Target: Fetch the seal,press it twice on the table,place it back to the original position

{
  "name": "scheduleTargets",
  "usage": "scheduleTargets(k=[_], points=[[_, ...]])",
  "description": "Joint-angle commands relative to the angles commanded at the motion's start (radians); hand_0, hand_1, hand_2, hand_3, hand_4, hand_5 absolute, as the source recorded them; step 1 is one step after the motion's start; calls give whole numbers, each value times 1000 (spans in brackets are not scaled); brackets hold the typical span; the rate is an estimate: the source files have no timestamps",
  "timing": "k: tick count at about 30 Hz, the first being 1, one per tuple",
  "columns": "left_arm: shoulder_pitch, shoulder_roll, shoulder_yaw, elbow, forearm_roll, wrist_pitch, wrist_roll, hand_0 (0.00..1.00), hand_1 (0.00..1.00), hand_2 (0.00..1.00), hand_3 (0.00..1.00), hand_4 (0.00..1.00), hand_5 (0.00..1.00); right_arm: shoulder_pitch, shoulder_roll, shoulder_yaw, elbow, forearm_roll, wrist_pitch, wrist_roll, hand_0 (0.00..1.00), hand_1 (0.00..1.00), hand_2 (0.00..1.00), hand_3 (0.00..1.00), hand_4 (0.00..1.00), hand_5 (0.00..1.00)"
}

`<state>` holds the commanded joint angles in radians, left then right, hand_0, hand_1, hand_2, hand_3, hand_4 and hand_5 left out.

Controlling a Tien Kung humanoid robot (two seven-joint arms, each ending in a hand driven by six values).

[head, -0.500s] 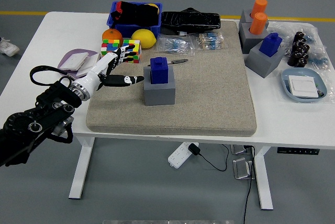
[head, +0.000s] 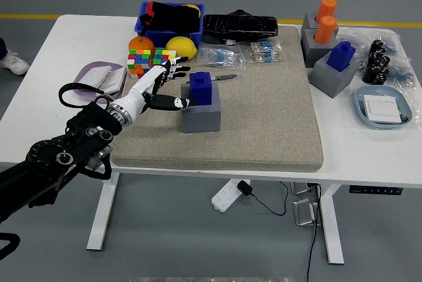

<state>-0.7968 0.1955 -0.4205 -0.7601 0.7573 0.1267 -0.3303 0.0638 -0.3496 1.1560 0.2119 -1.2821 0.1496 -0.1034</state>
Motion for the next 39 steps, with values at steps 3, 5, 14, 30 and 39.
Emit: scheduleTargets(k=[3, 5, 14, 30, 39], points=[[-1, -11, -3, 4, -2, 1, 0, 946, 859, 824, 947, 889, 2, 0, 0, 0, -1, 1, -1, 0, 781, 678, 675, 669, 806, 578], [-1, -17, -7, 5, -3, 4, -1, 946, 859, 824, 947, 889, 2, 0, 0, -1, -1, 2, 0, 0, 781, 678, 675, 669, 806, 578], [-5, -43, -12, 17, 3, 18, -6, 922, 794, 725, 936, 833, 2, 2, 0, -8, 0, 4, 0, 0, 781, 678, 675, 669, 806, 578], [0, -55, -5, 38, 3, 44, -15, 882, 714, 668, 918, 706, 2, 3, -1, -8, 1, 4, -1, 1, 781, 678, 675, 670, 806, 578], [4, -61, -4, 42, 14, 73, -21, 839, 510, 508, 881, 588, 2, 4, -1, -10, 0, 4, -2, 0, 781, 678, 675, 670, 806, 578]])
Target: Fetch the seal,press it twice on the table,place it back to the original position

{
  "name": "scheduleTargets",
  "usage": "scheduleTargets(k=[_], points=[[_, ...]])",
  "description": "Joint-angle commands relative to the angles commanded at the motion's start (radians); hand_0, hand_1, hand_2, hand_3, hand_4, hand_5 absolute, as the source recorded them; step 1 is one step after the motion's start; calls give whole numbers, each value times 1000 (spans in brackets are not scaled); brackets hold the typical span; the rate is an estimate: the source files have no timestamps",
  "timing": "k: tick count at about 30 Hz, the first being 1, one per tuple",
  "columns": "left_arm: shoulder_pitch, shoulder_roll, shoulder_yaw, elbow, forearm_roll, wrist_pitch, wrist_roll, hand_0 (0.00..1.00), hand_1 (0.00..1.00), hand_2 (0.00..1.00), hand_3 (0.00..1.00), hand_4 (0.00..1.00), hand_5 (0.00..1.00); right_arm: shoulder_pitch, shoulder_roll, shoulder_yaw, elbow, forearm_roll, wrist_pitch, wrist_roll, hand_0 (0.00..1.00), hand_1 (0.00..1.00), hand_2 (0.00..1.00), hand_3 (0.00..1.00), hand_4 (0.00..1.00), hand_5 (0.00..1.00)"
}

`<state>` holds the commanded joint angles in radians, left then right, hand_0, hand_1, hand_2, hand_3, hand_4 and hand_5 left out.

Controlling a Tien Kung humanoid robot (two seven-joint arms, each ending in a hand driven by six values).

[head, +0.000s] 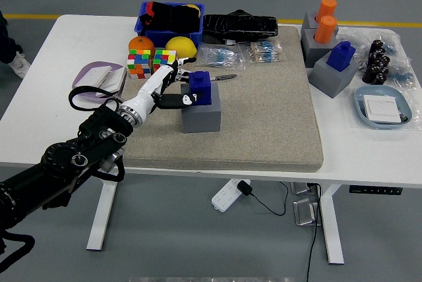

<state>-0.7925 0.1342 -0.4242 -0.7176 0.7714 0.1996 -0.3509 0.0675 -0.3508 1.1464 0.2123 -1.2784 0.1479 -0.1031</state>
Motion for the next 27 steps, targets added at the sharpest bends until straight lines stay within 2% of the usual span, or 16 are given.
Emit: scheduleTargets(k=[4, 5, 15, 21, 27], points=[[2, -1, -2, 1, -4, 10, -8, 839, 510, 508, 881, 588, 2, 0, 1, 0, -1, -1, -1, 0, 781, 678, 675, 670, 806, 578], [3, -2, -2, 1, -5, 11, -9, 827, 465, 420, 867, 556, 2, -1, 1, 0, 0, -1, -1, 0, 781, 678, 675, 670, 806, 577], [3, 3, -11, -9, -9, 22, -26, 821, 449, 400, 864, 550, 2, 0, 1, 1, 0, -1, -2, 2, 781, 678, 674, 670, 806, 577], [-1, 14, -48, -17, -8, 25, -37, 820, 449, 394, 857, 535, 2, 1, 1, 3, -1, -2, -3, 3, 781, 678, 674, 669, 805, 577], [10, 41, -121, -18, 2, 31, -50, 821, 457, 394, 854, 534, 2, -1, 1, 4, 0, -3, -3, 4, 782, 678, 673, 669, 805, 576]])
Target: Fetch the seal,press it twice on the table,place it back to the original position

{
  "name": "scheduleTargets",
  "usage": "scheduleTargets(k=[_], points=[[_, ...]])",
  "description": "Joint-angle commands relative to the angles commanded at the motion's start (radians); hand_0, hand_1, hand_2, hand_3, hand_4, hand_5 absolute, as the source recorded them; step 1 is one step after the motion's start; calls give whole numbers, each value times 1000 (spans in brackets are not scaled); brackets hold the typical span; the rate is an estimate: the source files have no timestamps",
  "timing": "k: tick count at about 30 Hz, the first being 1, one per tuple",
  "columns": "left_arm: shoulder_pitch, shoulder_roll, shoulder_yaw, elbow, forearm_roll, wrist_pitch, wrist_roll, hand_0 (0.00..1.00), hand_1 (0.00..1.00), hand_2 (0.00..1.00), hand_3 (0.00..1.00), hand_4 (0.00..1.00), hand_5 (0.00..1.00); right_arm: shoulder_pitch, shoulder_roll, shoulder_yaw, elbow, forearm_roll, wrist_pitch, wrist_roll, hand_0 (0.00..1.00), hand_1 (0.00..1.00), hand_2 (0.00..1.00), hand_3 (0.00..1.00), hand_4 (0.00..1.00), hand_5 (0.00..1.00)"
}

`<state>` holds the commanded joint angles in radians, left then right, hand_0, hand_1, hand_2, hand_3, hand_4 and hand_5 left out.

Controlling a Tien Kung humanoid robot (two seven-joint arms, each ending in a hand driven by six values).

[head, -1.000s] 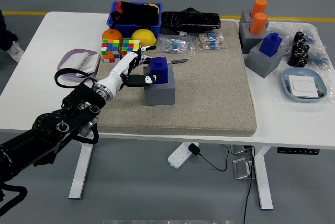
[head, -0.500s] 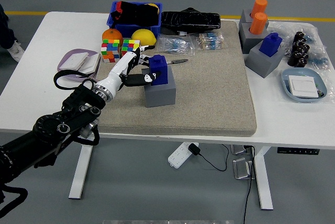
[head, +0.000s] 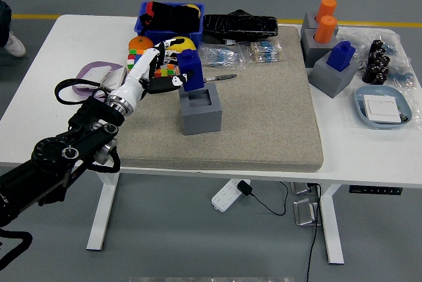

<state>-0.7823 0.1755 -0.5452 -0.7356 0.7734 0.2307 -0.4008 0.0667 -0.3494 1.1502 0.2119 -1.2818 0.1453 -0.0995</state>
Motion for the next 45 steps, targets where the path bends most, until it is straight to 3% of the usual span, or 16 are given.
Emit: scheduleTargets(k=[8, 14, 26, 45], points=[[24, 53, -21, 48, 2, 17, -18, 820, 464, 394, 850, 540, 2, -1, 0, -1, 0, -3, -1, 0, 782, 678, 673, 669, 805, 576], [54, 67, -7, 104, -3, 31, -31, 821, 462, 393, 845, 541, 2, -3, 3, -2, -1, -5, 0, 0, 783, 678, 673, 669, 806, 575], [126, 44, 11, 151, -30, 69, -64, 820, 461, 389, 838, 542, 2, -5, 8, -2, 1, -4, 0, 3, 784, 677, 673, 669, 807, 573], [164, 27, 36, 186, -71, 98, -110, 813, 457, 389, 823, 543, 2, -4, 9, -2, 1, -4, 0, 8, 785, 675, 672, 669, 808, 572]])
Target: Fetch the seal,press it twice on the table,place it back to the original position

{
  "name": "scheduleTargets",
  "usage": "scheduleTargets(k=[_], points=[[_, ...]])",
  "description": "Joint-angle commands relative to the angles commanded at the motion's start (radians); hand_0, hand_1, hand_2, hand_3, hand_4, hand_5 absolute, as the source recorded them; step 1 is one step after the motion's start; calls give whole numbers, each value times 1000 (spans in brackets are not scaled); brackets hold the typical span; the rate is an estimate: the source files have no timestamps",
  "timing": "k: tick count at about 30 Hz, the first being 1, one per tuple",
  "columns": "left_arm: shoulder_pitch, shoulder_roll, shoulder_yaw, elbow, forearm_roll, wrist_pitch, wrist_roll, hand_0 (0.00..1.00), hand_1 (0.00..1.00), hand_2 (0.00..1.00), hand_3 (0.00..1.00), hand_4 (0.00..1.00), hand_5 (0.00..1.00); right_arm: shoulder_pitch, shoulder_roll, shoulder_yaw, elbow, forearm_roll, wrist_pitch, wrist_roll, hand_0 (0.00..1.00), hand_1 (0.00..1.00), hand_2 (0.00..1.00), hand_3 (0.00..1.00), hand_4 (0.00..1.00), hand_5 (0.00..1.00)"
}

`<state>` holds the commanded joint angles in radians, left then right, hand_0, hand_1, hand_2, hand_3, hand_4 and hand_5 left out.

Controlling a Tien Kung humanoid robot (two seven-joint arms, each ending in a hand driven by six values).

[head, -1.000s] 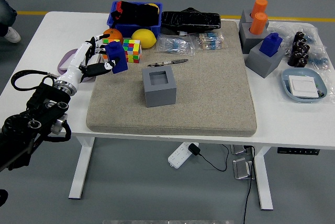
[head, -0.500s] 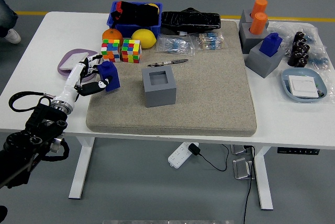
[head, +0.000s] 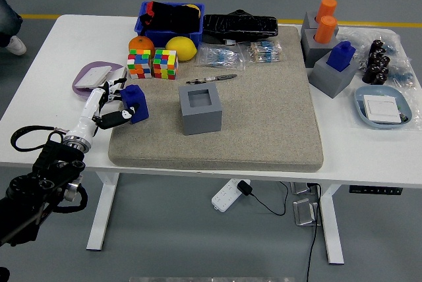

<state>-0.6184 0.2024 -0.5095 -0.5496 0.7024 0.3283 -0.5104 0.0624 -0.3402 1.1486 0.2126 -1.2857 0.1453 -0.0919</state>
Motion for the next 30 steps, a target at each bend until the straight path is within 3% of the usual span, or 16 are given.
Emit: scheduleTargets(k=[8, 13, 21, 30], points=[[5, 1, 13, 0, -12, 1, -7, 812, 458, 388, 820, 544, 2, 0, 1, 0, 1, 0, 1, 0, 785, 675, 672, 669, 809, 572], [-8, 15, -12, -33, -5, -6, -11, 812, 459, 388, 819, 545, 2, 1, 0, 0, 1, 0, 1, 0, 785, 674, 671, 668, 809, 572], [-64, 45, -57, -137, 20, -17, -4, 812, 458, 388, 819, 544, 2, 0, -3, 5, 1, 0, 1, 0, 786, 675, 671, 669, 810, 573], [-117, 37, -18, -247, 48, -41, 24, 810, 462, 383, 820, 549, 2, 3, -6, -3, 2, 4, 3, 0, 787, 674, 671, 668, 812, 571]])
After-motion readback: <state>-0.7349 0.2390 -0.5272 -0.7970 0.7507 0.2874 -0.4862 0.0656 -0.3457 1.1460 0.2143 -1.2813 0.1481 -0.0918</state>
